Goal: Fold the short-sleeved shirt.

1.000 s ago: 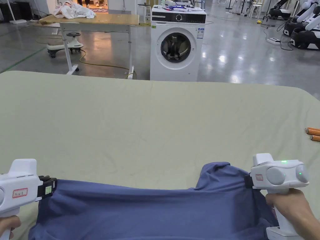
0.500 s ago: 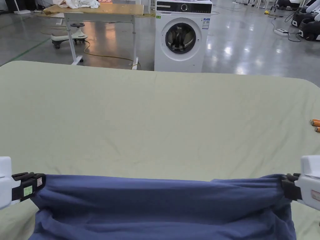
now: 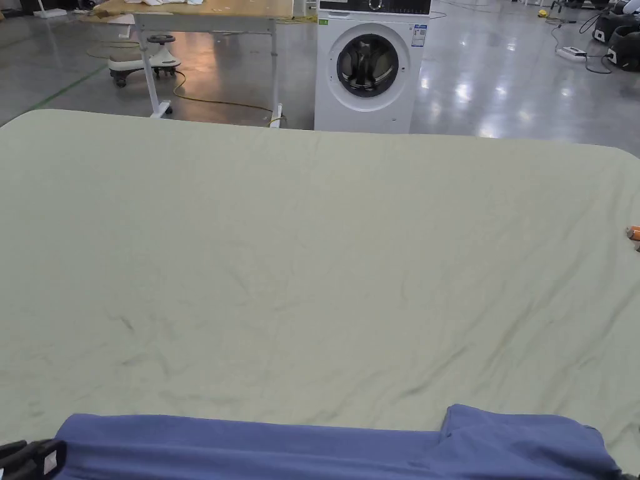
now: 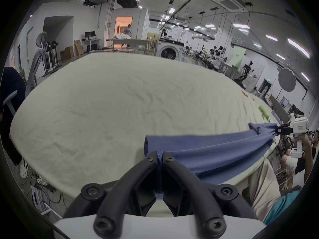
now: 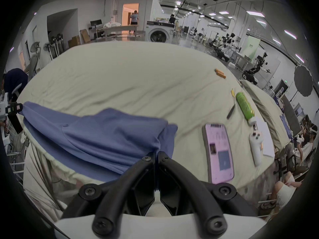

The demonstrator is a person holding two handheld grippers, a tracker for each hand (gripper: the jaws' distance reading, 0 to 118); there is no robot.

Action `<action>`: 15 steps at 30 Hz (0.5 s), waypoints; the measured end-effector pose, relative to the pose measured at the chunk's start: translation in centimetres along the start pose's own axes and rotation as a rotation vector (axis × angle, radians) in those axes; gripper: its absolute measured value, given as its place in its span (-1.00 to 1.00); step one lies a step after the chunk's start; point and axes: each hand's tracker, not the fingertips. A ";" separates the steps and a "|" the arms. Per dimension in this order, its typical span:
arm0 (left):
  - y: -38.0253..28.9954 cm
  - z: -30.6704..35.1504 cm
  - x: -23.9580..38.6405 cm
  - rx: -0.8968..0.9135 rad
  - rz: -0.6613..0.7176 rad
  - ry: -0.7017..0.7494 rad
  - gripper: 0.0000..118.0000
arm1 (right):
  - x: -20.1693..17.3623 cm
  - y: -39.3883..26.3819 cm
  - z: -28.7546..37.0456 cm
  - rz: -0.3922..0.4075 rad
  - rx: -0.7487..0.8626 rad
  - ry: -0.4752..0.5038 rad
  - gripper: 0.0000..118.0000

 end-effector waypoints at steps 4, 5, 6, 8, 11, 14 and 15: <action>-1.9 -1.4 0.6 -0.091 -0.059 0.047 -0.97 | -0.8 -2.3 -2.6 0.016 -0.063 -0.017 -0.98; -2.2 -1.8 0.8 -0.097 -0.062 0.054 -0.97 | -0.8 -2.7 -3.1 0.007 -0.073 -0.016 -0.98; -2.5 -2.1 1.0 -0.111 -0.074 0.072 -0.96 | -0.9 -3.0 -3.6 0.000 -0.077 -0.018 -0.98; -2.8 -2.7 1.4 -0.117 -0.093 0.088 -0.96 | -1.1 -3.4 -4.1 0.001 -0.083 -0.021 -0.97; -2.8 -3.2 1.9 -0.118 -0.107 0.113 -0.96 | -1.3 -3.2 -4.1 0.015 -0.082 -0.035 -0.97; -2.4 -3.1 2.0 -0.122 -0.099 0.123 -0.89 | -1.3 -3.1 -3.9 0.015 -0.085 -0.035 -0.97; -2.2 -3.1 2.1 -0.119 -0.086 0.129 -0.82 | -1.3 -2.9 -3.7 0.015 -0.085 -0.036 -0.94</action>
